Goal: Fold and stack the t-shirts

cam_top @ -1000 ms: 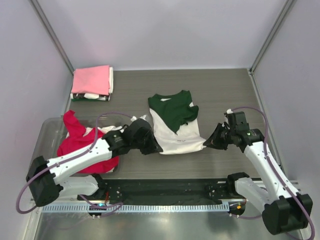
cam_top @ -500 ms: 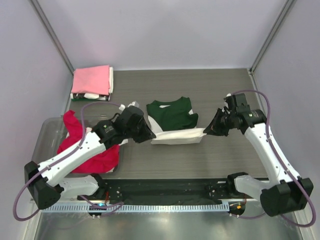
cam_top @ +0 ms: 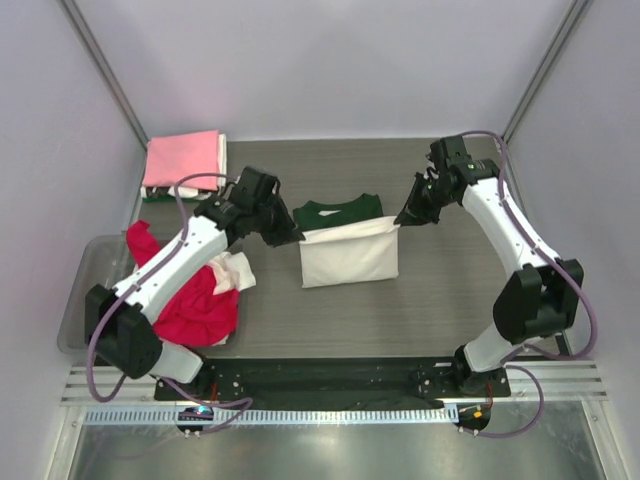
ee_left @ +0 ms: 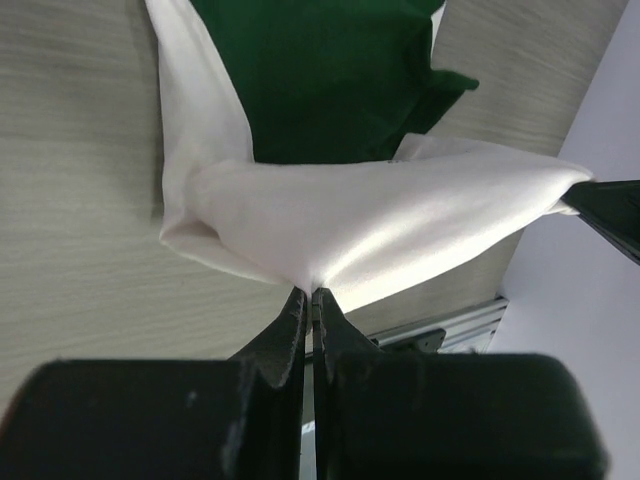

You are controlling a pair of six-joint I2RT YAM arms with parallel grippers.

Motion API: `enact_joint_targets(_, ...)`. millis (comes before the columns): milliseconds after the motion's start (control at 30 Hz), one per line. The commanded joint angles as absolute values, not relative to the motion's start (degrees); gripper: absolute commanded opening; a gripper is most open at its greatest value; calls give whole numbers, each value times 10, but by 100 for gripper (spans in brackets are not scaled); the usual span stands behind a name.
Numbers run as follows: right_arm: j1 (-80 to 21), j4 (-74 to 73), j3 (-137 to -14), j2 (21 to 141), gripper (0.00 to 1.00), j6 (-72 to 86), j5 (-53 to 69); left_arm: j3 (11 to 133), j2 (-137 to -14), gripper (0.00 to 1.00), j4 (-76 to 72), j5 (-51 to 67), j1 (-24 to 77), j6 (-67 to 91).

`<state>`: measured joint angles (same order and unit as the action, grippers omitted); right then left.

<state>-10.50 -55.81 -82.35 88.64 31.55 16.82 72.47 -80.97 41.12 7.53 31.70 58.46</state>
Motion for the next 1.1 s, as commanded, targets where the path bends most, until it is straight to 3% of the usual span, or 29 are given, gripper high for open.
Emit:
enact_joint_targets(0, -93, -548, -896, 930, 1, 292, 126, 768, -846, 0, 428, 101, 280, 539)
enact_joint_targets(367, -85, -549, -1114, 1149, 1, 291, 134, 927, -1060, 0, 426, 171, 188, 490)
enact_joint_targets(500, -82, -559, -1259, 1313, 2, 308, 141, 1052, -1188, 1, 458, 190, 157, 482)
enact_joint_targets(533, -80, -566, -1302, 1354, 9, 314, 153, 1095, -1258, 3, 492, 203, 149, 480)
enact_joint_targets(567, -78, -570, -1397, 1388, 24, 316, 166, 1166, -1289, 9, 503, 213, 138, 477)
enact_joint_targets(600, -76, -582, -1450, 1422, 50, 322, 184, 1213, -1326, 19, 519, 222, 133, 476)
enact_joint_targets(633, -73, -604, -1495, 1476, 58, 329, 193, 1257, -1357, 42, 555, 243, 128, 474)
enact_joint_targets(667, -69, -606, -1534, 1484, 73, 337, 201, 1340, -1408, 50, 571, 248, 123, 471)
enact_joint_targets(700, -69, -601, -1528, 1479, 80, 337, 204, 1375, -1425, 57, 589, 248, 122, 470)
enact_joint_targets(767, -69, -557, -1469, 1407, 80, 324, 197, 1412, -1433, 63, 615, 245, 120, 468)
enact_joint_targets(867, -69, -487, -1265, 1284, 81, 302, 174, 1331, -1350, 70, 551, 231, 120, 466)
enact_joint_targets(933, -68, -478, -1214, 1235, 81, 293, 148, 1236, -1298, 75, 501, 216, 120, 462)
enact_joint_targets(1067, -78, -447, -1058, 1127, 80, 283, 142, 1132, -1201, 74, 497, 149, 137, 440)
